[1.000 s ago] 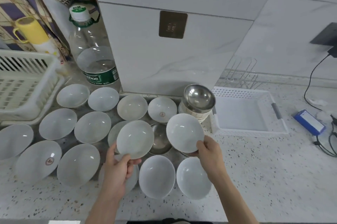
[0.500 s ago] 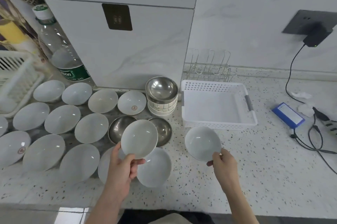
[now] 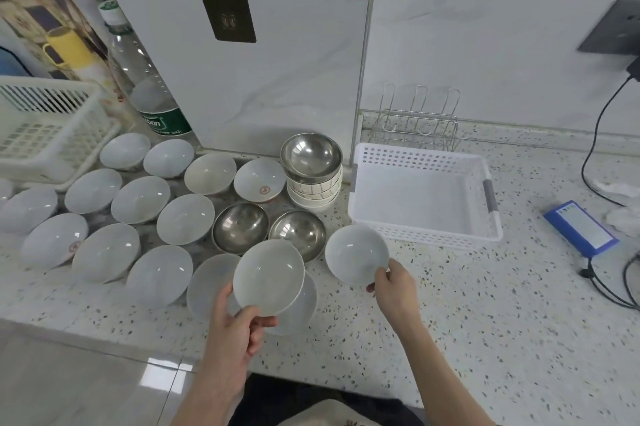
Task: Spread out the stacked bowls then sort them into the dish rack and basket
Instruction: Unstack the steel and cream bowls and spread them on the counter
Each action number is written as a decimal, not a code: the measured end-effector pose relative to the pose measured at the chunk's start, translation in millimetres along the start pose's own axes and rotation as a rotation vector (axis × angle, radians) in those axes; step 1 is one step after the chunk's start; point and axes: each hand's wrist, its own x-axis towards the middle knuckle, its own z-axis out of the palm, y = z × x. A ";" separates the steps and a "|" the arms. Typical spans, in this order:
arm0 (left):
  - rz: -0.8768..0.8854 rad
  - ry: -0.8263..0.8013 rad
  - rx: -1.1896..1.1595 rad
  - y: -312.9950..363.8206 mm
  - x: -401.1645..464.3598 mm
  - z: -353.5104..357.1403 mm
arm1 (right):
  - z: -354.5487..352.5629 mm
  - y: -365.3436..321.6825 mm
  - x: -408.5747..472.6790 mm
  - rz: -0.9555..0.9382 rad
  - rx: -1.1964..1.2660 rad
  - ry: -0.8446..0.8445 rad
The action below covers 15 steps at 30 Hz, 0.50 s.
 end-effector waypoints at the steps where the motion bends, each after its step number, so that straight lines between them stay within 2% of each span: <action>1: 0.004 0.006 0.005 -0.6 -1.0 0.4 | 0.6 -0.6 1.0 -0.001 0.005 -0.001; 15: 0.012 0.007 0.126 -11.3 -2.4 0.1 | 4.7 1.6 6.1 0.019 0.065 0.004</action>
